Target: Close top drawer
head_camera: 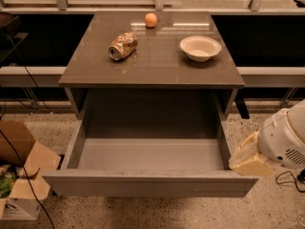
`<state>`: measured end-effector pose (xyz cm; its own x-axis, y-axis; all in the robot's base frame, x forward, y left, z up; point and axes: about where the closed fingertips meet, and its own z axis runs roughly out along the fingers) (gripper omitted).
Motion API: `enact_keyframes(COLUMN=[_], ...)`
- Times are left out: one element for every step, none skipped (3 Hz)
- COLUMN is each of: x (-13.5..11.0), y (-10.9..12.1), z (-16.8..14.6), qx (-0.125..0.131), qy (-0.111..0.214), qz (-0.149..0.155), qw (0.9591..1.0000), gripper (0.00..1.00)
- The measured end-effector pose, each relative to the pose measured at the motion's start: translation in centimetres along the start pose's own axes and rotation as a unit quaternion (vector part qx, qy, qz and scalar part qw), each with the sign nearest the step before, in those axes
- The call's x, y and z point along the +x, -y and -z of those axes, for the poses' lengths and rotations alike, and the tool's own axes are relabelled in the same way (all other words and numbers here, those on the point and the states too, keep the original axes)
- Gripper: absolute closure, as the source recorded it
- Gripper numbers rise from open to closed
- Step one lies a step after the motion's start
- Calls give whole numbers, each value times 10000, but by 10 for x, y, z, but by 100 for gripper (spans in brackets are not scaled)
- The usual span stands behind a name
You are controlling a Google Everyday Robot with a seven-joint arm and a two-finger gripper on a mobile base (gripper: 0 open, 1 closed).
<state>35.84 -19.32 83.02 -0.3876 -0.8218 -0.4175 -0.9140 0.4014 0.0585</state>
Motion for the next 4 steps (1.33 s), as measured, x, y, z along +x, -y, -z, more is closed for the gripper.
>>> enact_keyframes(x=[-1,14,26,35], y=[0,0,-6,1], z=[1,-43,-83,-120], qx=[5,-136,-384,-479], qy=[-5,-375,-316,-211], qz=[12,-68,-112,-134], qw=[10000,9992,9987,9985], gripper=[100,100,100,100])
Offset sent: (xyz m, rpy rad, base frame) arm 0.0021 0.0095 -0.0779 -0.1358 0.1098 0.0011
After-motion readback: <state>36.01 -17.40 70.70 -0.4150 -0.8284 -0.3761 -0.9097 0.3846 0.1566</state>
